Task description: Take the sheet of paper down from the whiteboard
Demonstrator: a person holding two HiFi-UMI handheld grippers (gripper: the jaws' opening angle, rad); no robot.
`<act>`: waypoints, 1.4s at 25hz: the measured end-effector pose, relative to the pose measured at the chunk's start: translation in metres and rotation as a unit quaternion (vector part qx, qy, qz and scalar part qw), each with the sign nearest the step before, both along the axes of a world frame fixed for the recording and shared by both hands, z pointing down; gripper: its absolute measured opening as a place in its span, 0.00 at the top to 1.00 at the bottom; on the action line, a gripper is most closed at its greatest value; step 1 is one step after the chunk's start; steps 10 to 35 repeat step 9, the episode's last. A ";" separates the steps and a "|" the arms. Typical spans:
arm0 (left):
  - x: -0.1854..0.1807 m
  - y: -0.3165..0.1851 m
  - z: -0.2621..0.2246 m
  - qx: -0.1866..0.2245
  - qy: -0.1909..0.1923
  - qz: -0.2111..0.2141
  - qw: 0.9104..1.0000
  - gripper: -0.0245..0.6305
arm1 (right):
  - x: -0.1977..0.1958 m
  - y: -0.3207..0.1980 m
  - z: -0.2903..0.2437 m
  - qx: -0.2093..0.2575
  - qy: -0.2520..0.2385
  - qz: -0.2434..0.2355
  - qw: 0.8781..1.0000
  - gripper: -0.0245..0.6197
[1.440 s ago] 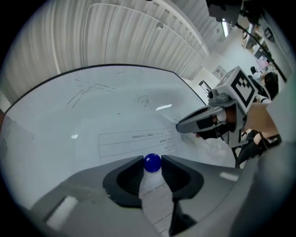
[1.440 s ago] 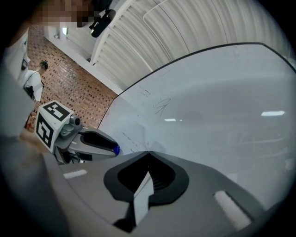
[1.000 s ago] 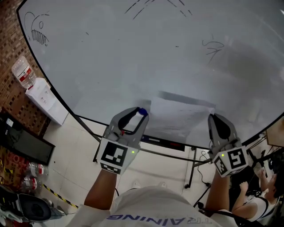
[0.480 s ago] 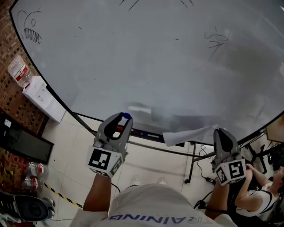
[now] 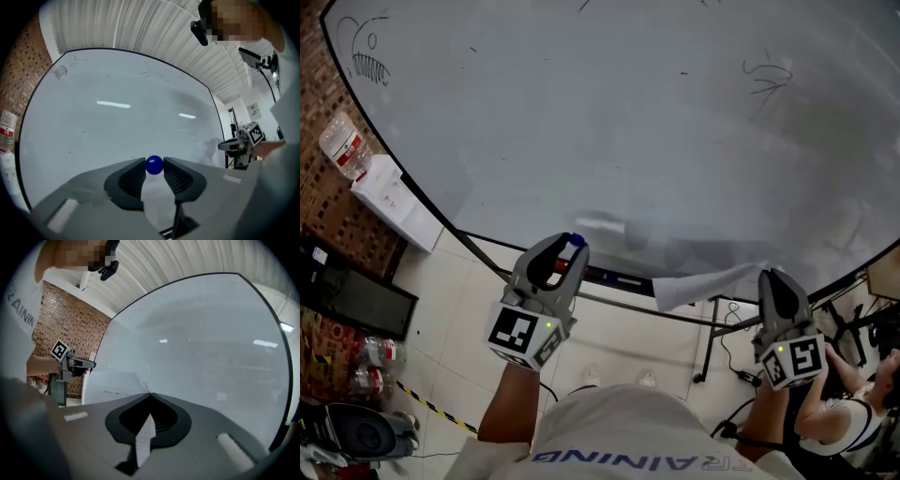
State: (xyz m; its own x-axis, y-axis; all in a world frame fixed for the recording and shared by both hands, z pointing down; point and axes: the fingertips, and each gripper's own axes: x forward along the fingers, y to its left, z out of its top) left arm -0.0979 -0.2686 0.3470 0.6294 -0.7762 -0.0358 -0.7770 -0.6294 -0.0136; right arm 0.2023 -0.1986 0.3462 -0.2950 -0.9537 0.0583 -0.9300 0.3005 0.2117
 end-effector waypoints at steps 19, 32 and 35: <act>0.003 -0.003 -0.004 -0.003 0.023 0.012 1.000 0.76 | -0.001 -0.004 0.001 0.000 -0.002 -0.007 1.000 0.95; 0.003 -0.003 -0.004 -0.003 0.023 0.012 1.000 0.76 | -0.001 -0.004 0.001 0.000 -0.002 -0.007 1.000 0.95; 0.003 -0.003 -0.004 -0.003 0.023 0.012 1.000 0.76 | -0.001 -0.004 0.001 0.000 -0.002 -0.007 1.000 0.95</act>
